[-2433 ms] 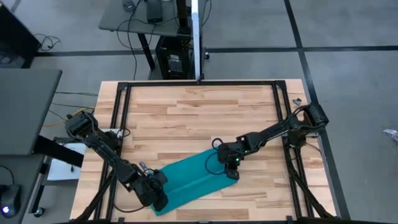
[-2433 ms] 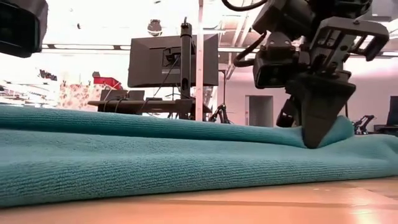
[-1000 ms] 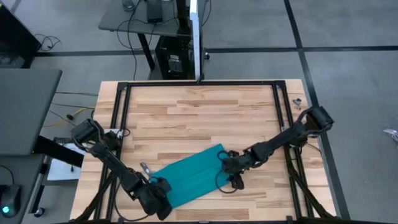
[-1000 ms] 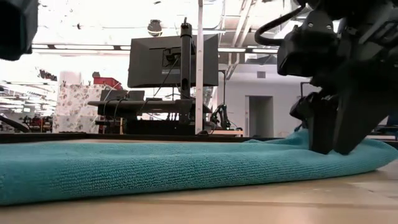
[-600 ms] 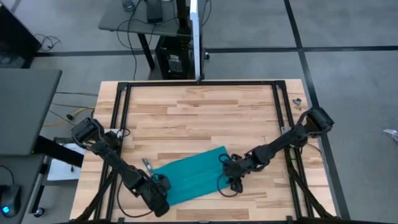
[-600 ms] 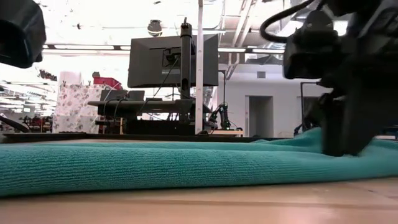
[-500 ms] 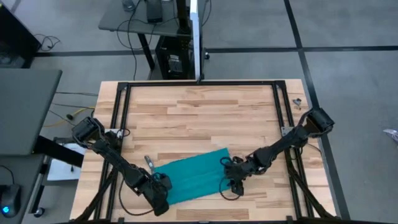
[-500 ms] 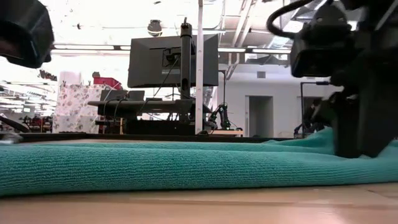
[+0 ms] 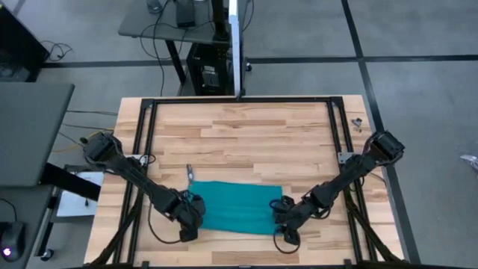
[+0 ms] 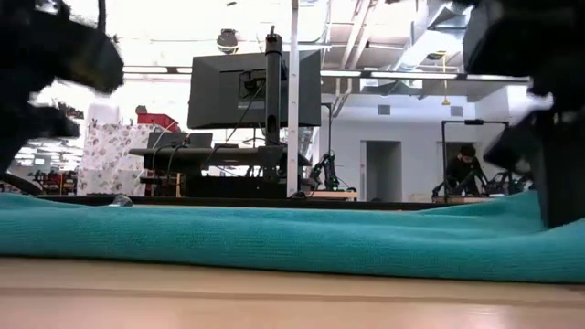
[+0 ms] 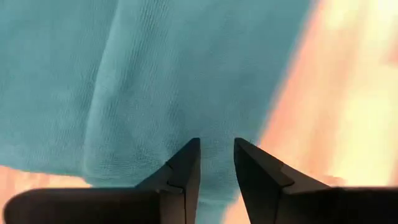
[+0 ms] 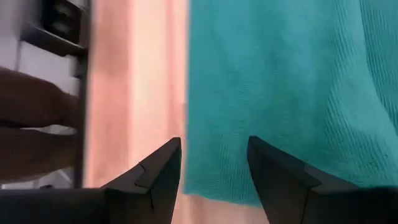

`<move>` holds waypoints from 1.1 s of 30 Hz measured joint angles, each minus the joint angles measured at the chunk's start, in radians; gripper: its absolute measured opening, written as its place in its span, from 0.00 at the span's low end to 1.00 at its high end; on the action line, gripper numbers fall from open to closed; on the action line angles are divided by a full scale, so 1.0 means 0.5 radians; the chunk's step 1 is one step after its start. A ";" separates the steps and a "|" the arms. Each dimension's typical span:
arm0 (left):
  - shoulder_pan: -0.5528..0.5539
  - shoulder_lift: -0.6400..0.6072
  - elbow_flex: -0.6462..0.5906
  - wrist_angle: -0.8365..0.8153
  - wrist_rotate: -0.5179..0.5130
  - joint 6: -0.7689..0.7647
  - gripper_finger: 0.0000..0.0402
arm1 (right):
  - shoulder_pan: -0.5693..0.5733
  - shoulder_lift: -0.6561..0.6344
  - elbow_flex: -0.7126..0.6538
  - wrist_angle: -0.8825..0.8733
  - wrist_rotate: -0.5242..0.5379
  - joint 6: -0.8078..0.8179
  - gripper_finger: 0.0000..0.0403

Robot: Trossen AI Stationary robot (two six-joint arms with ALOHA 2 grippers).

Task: Roll towel
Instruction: Roll the blue towel

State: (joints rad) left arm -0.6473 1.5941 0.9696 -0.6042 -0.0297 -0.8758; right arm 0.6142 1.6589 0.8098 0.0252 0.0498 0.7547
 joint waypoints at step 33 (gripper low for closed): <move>-0.432 0.772 0.977 -0.583 -0.788 0.223 0.34 | 0.395 0.138 0.414 -0.536 1.065 -0.659 0.62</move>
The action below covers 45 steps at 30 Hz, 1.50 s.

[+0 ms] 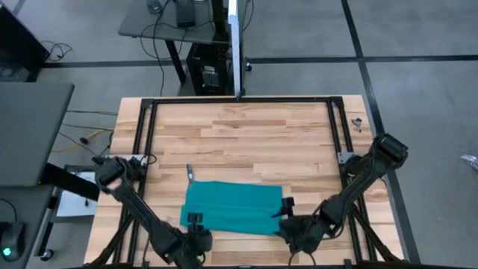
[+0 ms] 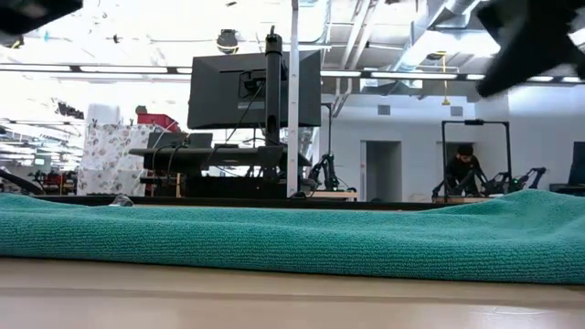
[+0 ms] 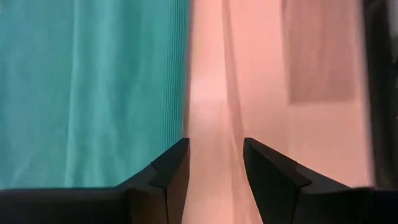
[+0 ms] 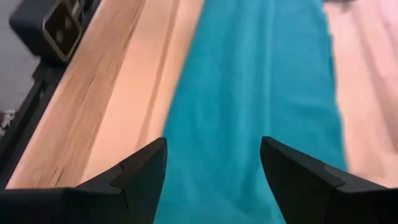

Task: Roll towel
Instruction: Roll the blue towel

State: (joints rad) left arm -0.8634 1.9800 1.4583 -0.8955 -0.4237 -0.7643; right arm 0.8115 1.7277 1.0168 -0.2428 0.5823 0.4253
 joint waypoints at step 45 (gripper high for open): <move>0.004 0.225 -0.107 -0.257 -0.174 -0.331 0.34 | -0.039 0.575 0.251 -0.178 0.206 0.030 0.62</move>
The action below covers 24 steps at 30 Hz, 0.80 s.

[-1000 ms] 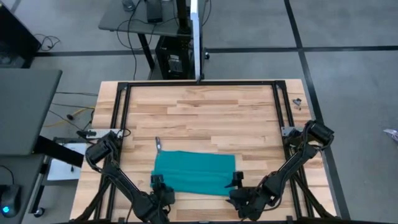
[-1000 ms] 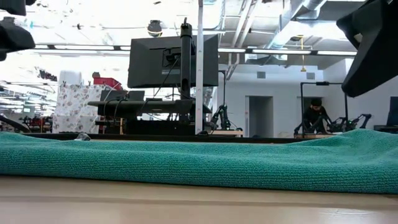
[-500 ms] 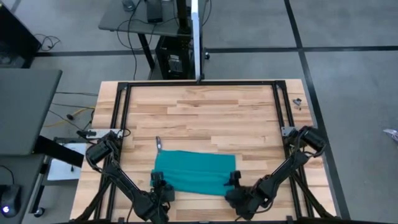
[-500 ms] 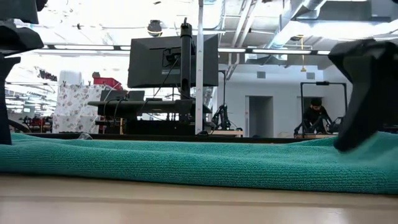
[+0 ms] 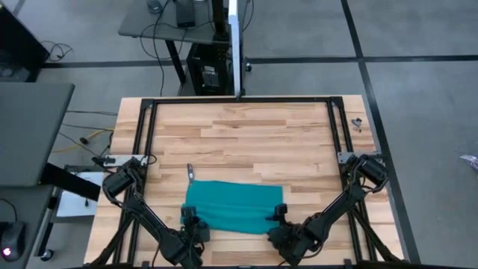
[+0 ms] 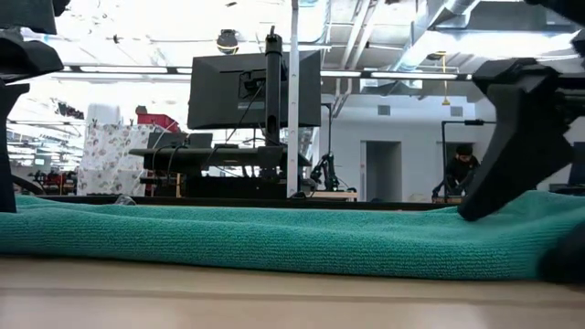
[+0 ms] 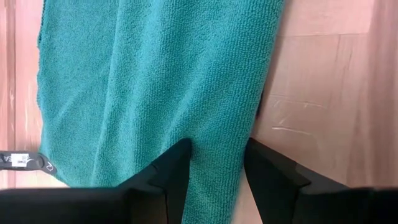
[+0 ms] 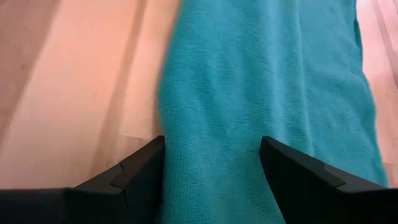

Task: Roll towel
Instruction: Roll the blue towel

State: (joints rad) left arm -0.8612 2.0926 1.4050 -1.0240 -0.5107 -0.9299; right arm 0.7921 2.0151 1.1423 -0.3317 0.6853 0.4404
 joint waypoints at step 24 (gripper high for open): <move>0.062 -0.296 -0.084 0.565 0.779 -0.082 0.00 | 0.066 -0.105 -0.009 0.063 -0.648 0.774 0.02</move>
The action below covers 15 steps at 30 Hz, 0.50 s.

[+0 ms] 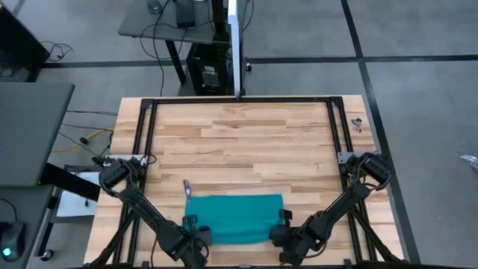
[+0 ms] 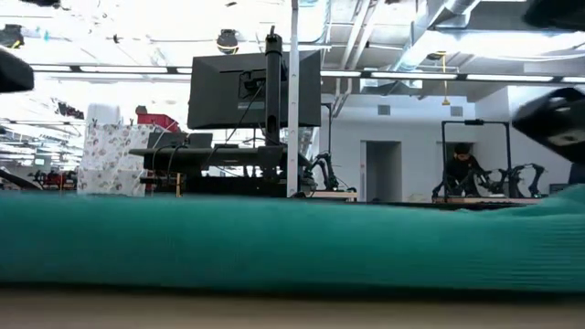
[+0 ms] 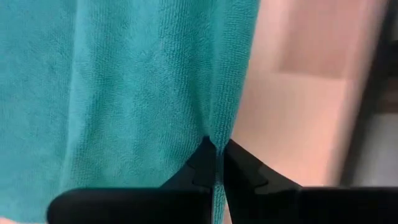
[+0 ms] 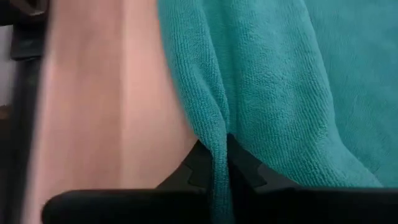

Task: Roll towel
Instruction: Roll the blue towel

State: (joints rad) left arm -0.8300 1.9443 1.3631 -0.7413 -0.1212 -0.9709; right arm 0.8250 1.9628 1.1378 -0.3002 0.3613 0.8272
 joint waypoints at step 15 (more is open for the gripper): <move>0.198 -0.721 -0.976 0.874 0.225 -0.295 0.00 | -0.157 -0.165 -0.139 0.122 -0.434 -0.015 0.01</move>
State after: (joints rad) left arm -0.7310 1.5838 0.8750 -0.3045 -0.0088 -1.1184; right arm 0.7466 1.8805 1.0683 -0.2392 0.1443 0.8197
